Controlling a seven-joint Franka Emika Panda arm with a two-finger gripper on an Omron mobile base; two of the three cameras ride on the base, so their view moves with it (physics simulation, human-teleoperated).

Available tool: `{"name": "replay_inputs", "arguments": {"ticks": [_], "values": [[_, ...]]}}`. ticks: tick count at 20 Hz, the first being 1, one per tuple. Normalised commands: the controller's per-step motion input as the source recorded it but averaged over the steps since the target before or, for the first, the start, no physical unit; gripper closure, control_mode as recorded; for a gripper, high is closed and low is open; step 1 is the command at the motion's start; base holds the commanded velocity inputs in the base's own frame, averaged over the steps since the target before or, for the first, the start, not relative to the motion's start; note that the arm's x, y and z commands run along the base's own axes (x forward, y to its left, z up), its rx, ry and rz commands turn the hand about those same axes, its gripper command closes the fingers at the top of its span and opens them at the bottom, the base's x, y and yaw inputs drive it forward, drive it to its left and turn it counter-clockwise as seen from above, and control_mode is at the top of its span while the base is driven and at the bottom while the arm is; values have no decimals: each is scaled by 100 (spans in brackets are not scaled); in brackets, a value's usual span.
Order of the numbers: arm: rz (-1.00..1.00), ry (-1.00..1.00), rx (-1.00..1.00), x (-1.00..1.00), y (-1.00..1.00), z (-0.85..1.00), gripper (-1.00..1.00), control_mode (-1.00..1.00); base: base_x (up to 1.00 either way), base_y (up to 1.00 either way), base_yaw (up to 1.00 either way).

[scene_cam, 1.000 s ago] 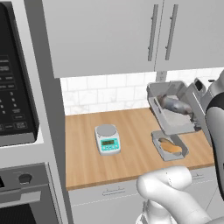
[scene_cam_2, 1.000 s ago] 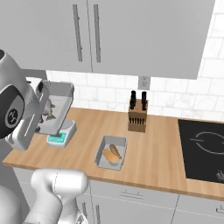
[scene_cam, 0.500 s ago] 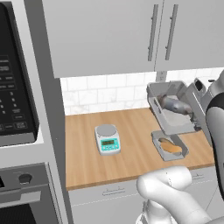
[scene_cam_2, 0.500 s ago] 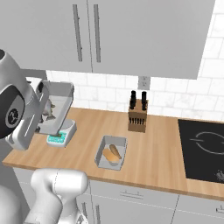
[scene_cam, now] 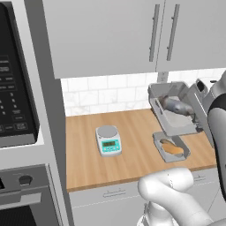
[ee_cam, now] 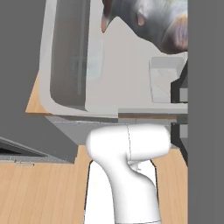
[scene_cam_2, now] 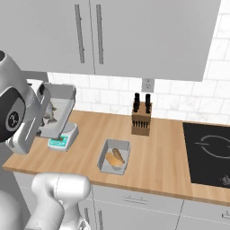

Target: Take the meat container that has the fish and place it on the second highest rack of the freezer. Then take the vegetable container that has the sweet potato and squash and place it on the highest rack of the freezer.

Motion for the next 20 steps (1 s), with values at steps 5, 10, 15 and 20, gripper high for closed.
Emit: {"name": "replay_inputs", "arguments": {"ticks": [5, 10, 15, 20], "values": [[0, 0, 0, 0, 0, 0, 100, 100, -4, 0, 35], [0, 0, 0, 0, 0, 0, 100, 100, -27, 0, 43], [0, 0, 0, 0, 0, 0, 100, 100, -20, 0, 45], [0, 0, 0, 0, 0, 0, 100, 100, 0, 13, 55]]}}
